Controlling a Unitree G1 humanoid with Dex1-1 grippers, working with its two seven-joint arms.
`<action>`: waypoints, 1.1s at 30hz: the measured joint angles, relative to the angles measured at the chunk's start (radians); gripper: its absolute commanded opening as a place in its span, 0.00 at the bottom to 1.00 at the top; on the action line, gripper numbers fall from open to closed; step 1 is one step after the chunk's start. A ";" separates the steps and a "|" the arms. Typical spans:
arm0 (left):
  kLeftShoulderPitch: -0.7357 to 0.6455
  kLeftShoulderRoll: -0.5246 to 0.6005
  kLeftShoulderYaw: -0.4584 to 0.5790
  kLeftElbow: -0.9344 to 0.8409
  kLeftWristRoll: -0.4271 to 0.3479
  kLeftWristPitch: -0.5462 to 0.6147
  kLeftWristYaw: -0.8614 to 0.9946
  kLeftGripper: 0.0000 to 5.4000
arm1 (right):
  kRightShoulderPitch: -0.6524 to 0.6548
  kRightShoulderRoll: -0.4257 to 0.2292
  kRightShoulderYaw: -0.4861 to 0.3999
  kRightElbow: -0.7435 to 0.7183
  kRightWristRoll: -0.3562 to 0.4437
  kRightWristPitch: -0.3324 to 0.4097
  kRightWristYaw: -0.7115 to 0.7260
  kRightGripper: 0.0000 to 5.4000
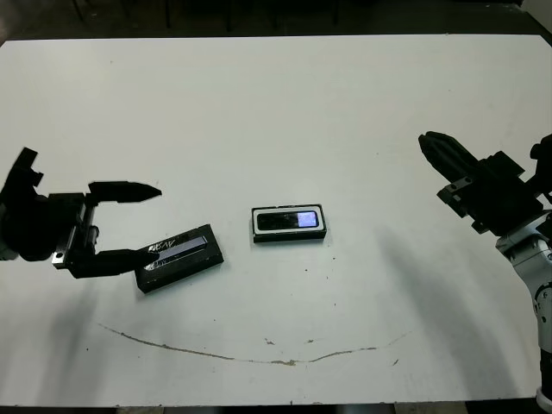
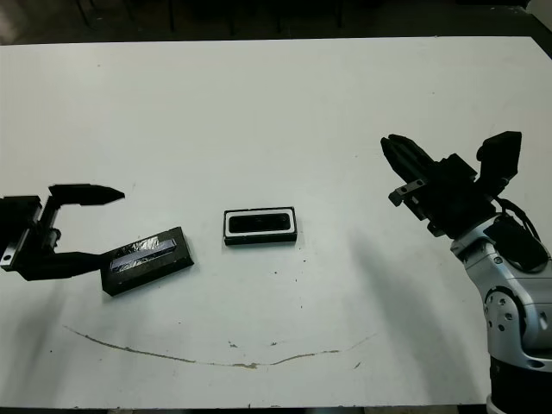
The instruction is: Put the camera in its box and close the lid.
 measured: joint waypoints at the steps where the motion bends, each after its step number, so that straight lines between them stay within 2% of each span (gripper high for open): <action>1: 0.015 0.001 0.000 -0.021 0.000 0.012 0.007 1.00 | -0.001 0.000 0.001 -0.001 -0.003 0.000 -0.003 0.00; 8: 0.081 -0.006 0.000 -0.058 0.010 0.030 0.044 1.00 | -0.003 0.000 0.002 -0.016 -0.004 0.001 -0.012 0.00; 16: 0.147 -0.026 0.002 -0.100 0.066 -0.073 0.091 1.00 | -0.002 0.002 0.002 -0.019 0.007 0.001 -0.012 0.00; 21: 0.189 -0.027 0.008 -0.152 0.107 -0.095 0.174 1.00 | -0.002 0.002 0.002 -0.027 0.017 0.010 -0.019 0.00; 28: 0.203 -0.050 0.010 -0.125 0.118 -0.152 0.194 1.00 | 0.002 0.003 0.000 -0.032 0.028 0.019 -0.023 0.00; 33: 0.218 -0.049 0.008 -0.142 0.123 -0.145 0.204 1.00 | 0.005 0.003 0.000 -0.033 0.035 0.019 -0.022 0.00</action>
